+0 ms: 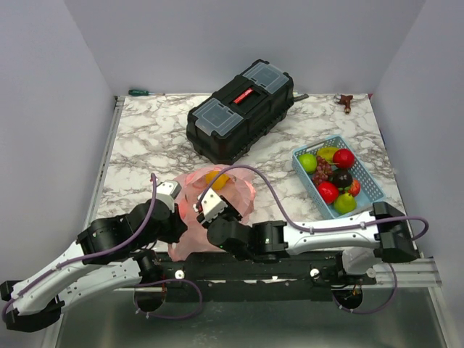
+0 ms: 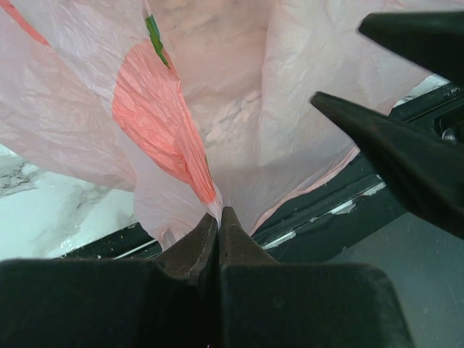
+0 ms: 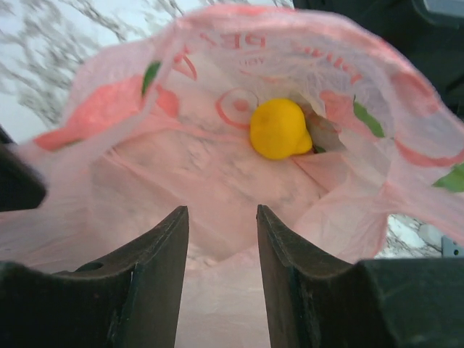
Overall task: Take the fake fruits out of the plastic bag
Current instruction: Take out the fake fruit from the plastic bag.
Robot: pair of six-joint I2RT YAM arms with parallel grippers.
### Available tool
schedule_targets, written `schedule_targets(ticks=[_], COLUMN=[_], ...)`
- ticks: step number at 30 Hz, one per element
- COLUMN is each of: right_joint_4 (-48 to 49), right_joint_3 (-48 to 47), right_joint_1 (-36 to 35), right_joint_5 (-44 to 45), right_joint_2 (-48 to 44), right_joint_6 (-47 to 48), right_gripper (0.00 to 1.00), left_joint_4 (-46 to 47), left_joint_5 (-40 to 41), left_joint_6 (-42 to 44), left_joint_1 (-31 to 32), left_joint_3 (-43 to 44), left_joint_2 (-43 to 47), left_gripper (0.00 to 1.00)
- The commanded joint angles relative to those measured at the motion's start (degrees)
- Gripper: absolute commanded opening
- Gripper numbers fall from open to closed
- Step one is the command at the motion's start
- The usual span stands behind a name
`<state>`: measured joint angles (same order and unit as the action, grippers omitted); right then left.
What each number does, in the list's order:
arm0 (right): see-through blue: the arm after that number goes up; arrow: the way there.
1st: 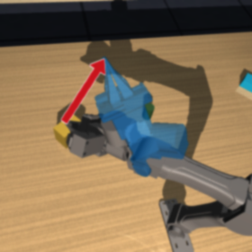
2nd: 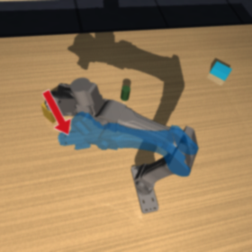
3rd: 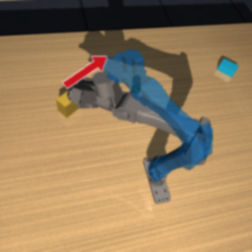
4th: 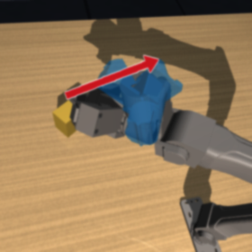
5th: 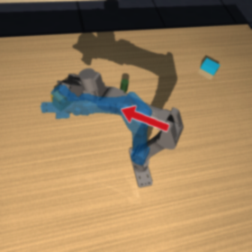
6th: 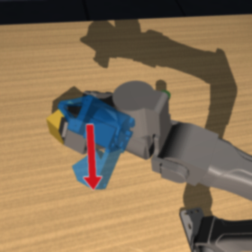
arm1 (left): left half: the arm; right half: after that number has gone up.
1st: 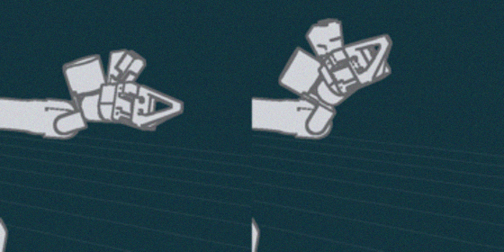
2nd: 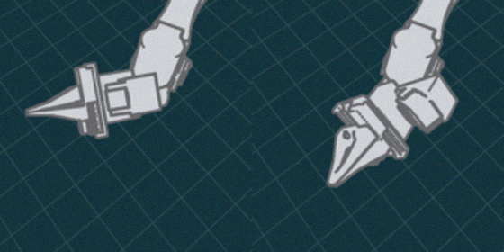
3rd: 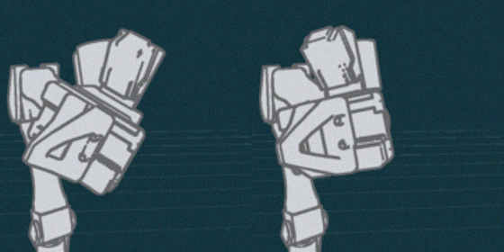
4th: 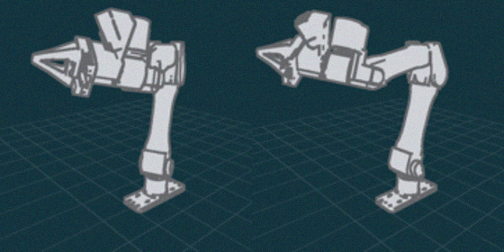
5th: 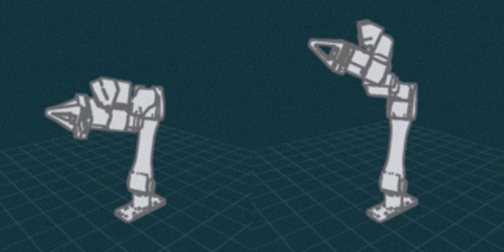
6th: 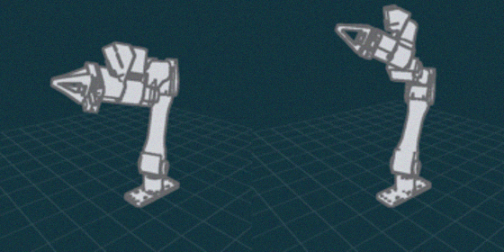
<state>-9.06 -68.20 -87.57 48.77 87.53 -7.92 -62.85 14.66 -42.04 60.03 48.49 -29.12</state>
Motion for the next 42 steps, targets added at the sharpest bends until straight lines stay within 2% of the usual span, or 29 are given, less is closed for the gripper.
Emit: schedule_targets(ticks=[1,5,9,13,15,21,29,35,42], right_joint_4=[8.4,16.1,19.1,22.6,25.2,36.0,48.7,51.4,49.8], right_joint_3=[4.6,6.7,5.0,3.3,2.4,1.6,1.7,1.8,-0.7], right_joint_1=[-0.2,-0.1,1.6,4.9,6.3,9.6,12.3,14.6,17.4], right_joint_5=[7.9,7.7,7.5,6.8,7.3,9.5,12.9,13.5,12.5], right_joint_2=[3.9,9.0,15.5,20.6,23.0,28.5,33.6,35.5,38.3], right_joint_6=[2.7,4.7,4.6,3.5,3.3,1.6,4.7,4.9,4.0], right_gripper=[0.45,0.45,0.52,0.53,0.59,0.66,0.79,0.85,0.9], left_joint_4=[-0.5,-0.5,-0.3,0.0,-0.1,-0.1,0.2,0.4,0.5], left_joint_5=[2.0,2.1,1.7,1.0,1.1,1.3,0.8,0.5,0.1], left_joint_6=[-0.7,-0.8,-0.7,-0.3,-0.3,-0.4,-0.1,0.2,0.4], left_joint_1=[0.0,0.1,0.1,0.1,0.1,0.1,0.1,0.1,0.1], left_joint_3=[-0.2,-0.2,-0.2,-0.3,-0.2,-0.2,-0.3,-0.3,-0.3], left_joint_2=[1.3,1.8,1.6,0.7,0.2,0.2,0.2,0.1,-0.3], left_gripper=[0.0,0.0,0.0,0.0,0.0,0.0,0.0,0.0,0.0])
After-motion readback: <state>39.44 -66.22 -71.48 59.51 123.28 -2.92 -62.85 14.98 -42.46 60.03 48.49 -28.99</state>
